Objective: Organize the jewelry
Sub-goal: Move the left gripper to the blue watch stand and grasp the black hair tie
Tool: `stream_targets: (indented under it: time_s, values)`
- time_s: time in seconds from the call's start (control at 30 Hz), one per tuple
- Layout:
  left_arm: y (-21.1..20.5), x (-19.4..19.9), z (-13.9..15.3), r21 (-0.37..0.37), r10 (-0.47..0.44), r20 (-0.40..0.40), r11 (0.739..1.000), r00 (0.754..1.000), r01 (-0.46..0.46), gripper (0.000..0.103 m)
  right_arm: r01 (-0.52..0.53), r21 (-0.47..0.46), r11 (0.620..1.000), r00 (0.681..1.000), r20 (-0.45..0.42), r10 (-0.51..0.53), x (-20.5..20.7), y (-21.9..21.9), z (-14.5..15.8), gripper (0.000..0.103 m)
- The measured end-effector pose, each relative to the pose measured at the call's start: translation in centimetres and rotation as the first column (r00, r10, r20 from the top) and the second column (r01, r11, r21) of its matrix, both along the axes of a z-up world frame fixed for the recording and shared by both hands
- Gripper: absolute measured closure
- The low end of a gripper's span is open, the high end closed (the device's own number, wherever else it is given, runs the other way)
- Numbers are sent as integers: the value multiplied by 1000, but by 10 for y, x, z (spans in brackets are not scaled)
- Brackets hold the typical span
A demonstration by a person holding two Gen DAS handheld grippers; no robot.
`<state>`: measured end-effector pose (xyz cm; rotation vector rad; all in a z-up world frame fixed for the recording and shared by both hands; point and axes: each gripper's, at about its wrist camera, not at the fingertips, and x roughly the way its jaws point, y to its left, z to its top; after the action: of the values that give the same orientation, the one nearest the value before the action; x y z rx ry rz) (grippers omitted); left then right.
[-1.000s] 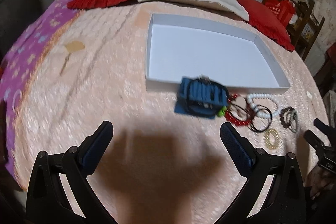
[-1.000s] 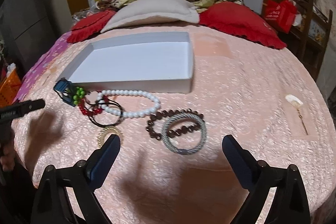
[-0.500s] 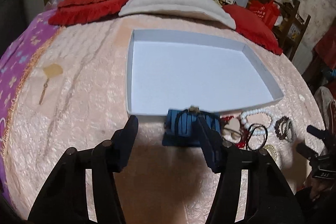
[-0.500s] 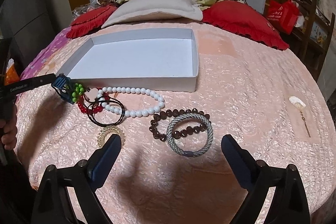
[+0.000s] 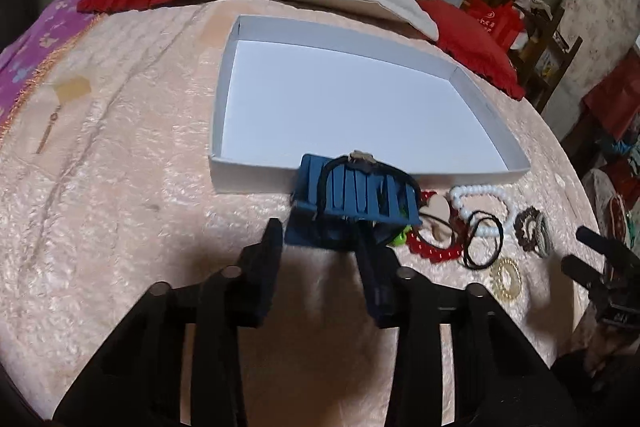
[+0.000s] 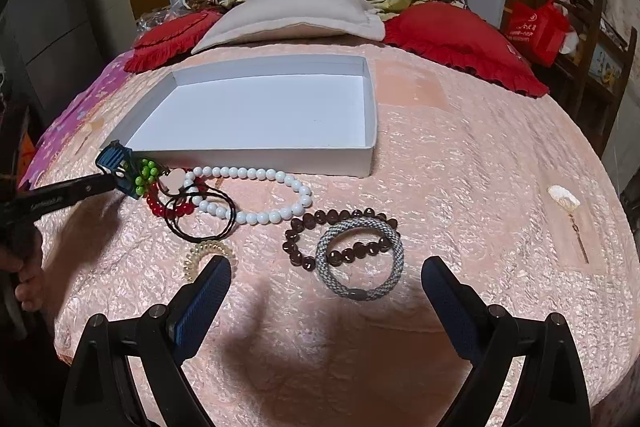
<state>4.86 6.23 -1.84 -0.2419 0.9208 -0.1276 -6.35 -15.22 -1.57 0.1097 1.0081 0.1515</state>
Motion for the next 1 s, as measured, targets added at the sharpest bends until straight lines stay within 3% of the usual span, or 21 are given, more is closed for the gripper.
stream_targets:
  time_s: [0.03, 0.23, 0.27, 1.0]
  values:
    - [1, 2, -1, -5, 15, -3, 1000, 1000, -15, 78, 1, 1, 1000, 1000, -1, -1, 0, 0, 0, 8]
    - [7, 5, -1, -44, 47, 9, 998, 999, -47, 81, 11, 7, 1000, 1000, -1, -11, -1, -3, 0, 8]
    - [7, 5, -1, -39, 51, 13, 998, 999, -51, 88, 12, 9, 1000, 1000, -1, -12, -1, -3, 0, 8]
    - [1, -10, 4, 25, 33, 22, 999, 999, -34, 87, 23, 0, 1000, 1000, -2, -23, -2, -6, 0, 8]
